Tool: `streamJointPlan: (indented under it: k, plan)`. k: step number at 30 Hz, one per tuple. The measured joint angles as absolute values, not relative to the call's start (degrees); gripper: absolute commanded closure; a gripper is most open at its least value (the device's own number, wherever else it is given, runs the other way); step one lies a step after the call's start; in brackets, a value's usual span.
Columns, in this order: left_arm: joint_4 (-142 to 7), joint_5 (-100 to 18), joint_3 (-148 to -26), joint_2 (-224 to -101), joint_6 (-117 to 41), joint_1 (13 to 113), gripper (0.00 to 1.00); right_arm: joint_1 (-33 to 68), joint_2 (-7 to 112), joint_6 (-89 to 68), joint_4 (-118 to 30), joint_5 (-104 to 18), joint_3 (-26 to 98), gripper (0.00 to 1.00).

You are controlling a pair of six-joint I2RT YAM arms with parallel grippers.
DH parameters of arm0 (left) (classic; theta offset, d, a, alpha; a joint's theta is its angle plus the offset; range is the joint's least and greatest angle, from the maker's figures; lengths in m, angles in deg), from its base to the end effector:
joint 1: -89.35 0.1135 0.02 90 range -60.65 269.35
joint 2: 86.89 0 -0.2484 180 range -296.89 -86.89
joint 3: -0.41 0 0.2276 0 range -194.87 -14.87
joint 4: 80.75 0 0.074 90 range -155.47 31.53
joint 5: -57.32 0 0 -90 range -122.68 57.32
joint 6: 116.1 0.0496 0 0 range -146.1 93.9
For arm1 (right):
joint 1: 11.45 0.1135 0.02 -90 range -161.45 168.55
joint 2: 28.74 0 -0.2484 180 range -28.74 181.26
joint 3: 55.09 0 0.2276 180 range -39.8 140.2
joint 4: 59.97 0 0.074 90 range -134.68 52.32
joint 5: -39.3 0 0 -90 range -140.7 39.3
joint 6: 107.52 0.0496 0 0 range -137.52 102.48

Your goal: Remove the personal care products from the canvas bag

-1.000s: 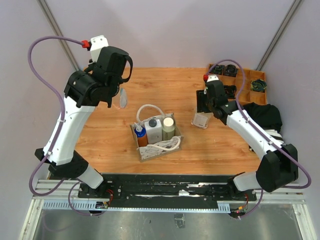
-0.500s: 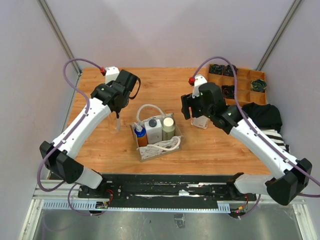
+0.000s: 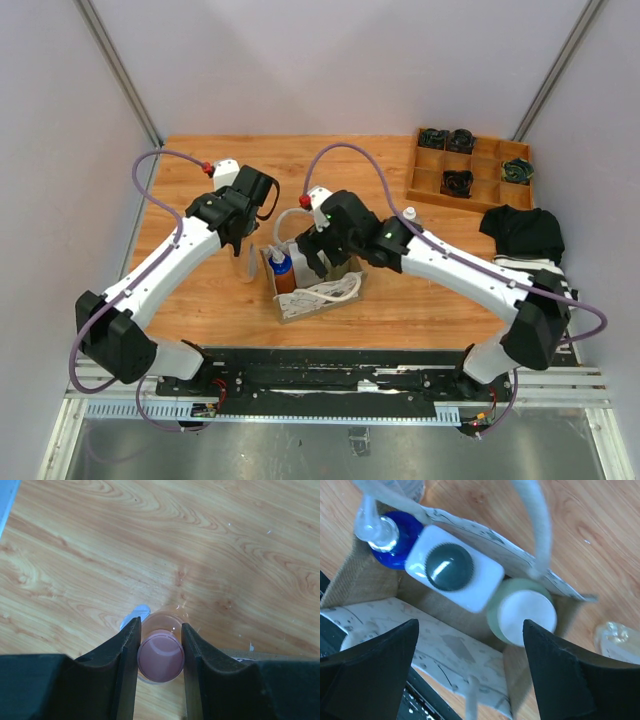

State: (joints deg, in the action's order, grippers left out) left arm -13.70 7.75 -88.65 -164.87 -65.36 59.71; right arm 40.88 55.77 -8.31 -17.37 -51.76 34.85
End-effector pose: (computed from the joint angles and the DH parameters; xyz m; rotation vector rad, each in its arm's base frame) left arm 0.2368 -0.0977 0.3076 -0.4425 2.2268 0.2945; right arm 0.1971 0.2538 0.3076 -0.8281 2.1242 0.5613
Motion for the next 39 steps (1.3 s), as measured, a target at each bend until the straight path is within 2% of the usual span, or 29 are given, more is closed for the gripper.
streamJointPlan:
  k: [12,15,17,19,21,22,25,26,30,39]
  plan:
    - [-17.4,7.1,-83.3,-162.5,-67.3,59.9,0.99,45.9,66.3,-3.9,-17.5,-58.3,42.8,0.03]
    - [-17.8,7.1,-82.9,-162.3,-67.4,59.9,0.90,45.9,68.5,-1.7,-17.4,-60.0,44.0,0.01]
    - [-17.9,7.0,-82.9,-162.3,-67.5,59.9,0.76,46.0,69.9,-0.5,-17.4,-60.9,44.8,0.01]
    - [-17.9,7.0,-82.9,-162.3,-67.6,59.9,0.57,46.3,70.9,0.7,-17.4,-61.8,45.4,0.06]
    - [-17.9,6.8,-82.9,-162.3,-67.8,59.9,0.44,46.4,71.4,1.9,-17.3,-62.8,45.9,0.15]
    - [-18.0,6.2,-82.9,-162.2,-68.1,60.0,0.41,46.4,71.5,2.2,-17.3,-63.1,46.0,0.22]
    - [-18.2,4.9,-82.9,-161.9,-68.8,60.0,0.36,46.8,71.8,3.7,-17.0,-64.3,46.3,0.51]
    - [-18.0,4.5,-83.0,-161.7,-69.1,60.0,0.35,46.8,71.8,4.0,-16.8,-64.6,46.4,0.57]
    - [-16.0,3.4,-84.6,-160.8,-69.5,60.0,0.30,46.8,71.9,4.9,-16.1,-65.1,46.9,0.62]
    - [-13.8,-1.5,-89.8,-153.3,-67.7,59.4,0.30,47.2,71.8,2.8,-9.6,-66.2,52.7,0.61]
